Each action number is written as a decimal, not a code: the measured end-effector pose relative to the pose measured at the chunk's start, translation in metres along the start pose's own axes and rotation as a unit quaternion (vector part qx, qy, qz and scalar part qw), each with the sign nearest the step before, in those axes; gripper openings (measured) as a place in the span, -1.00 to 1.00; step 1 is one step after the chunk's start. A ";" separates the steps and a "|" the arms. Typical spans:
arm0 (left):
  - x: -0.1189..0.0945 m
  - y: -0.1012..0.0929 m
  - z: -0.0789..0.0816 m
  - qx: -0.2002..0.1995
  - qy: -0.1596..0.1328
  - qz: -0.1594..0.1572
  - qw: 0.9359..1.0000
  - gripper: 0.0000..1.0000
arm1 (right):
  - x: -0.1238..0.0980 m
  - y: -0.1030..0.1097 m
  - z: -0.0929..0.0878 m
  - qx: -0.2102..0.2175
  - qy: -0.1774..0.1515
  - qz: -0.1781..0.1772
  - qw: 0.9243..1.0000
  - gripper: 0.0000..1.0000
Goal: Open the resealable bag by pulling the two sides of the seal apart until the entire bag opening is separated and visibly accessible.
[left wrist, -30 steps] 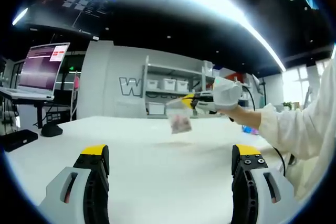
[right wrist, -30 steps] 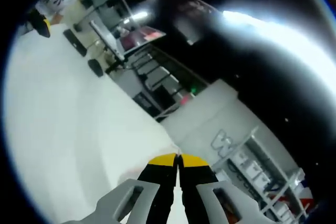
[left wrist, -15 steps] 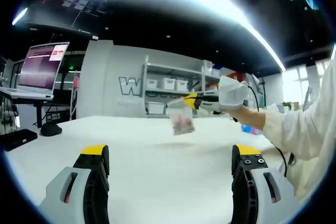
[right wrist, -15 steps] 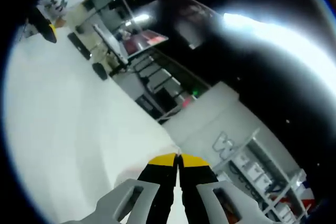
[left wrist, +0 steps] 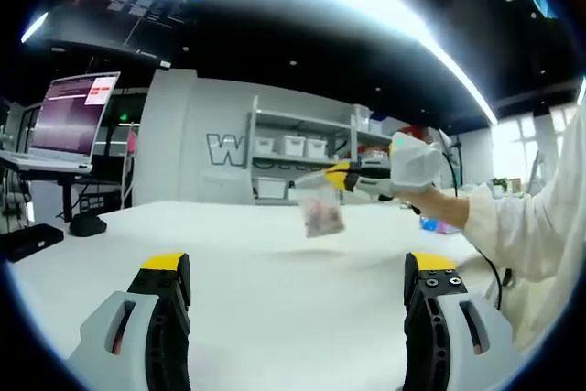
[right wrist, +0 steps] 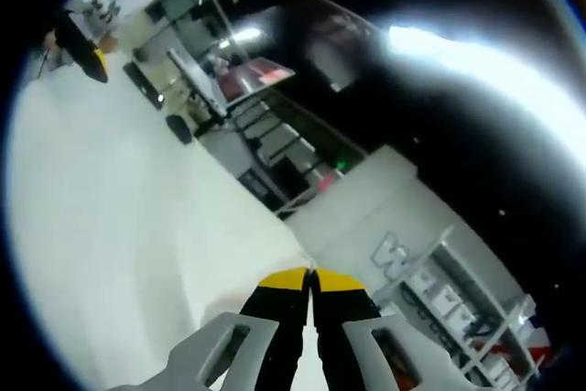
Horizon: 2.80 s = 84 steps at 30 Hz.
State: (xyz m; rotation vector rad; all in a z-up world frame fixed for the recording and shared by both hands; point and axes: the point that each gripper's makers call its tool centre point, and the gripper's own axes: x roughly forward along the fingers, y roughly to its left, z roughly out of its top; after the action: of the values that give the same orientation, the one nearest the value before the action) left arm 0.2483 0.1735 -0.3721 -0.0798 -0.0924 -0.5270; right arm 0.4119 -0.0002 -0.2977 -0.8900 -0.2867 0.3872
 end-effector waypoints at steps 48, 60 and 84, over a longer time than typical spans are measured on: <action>0.000 -0.004 0.000 0.003 0.003 -0.004 1.000 0.91 | -0.038 0.019 0.022 -0.030 -0.028 0.021 0.999 -1.00; 0.000 -0.003 -0.002 0.003 0.004 -0.004 1.000 0.91 | -0.048 0.025 0.027 -0.029 -0.036 0.028 0.999 -1.00; 0.001 -0.004 -0.002 0.002 0.006 -0.005 1.000 0.91 | -0.069 0.039 0.038 -0.044 -0.049 0.042 0.997 -1.00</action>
State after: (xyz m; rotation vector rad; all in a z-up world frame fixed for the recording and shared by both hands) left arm 0.2468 0.1693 -0.3739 -0.0715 -0.0822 -0.5375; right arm 0.3269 0.0182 -0.3119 -0.9733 -0.3602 0.5009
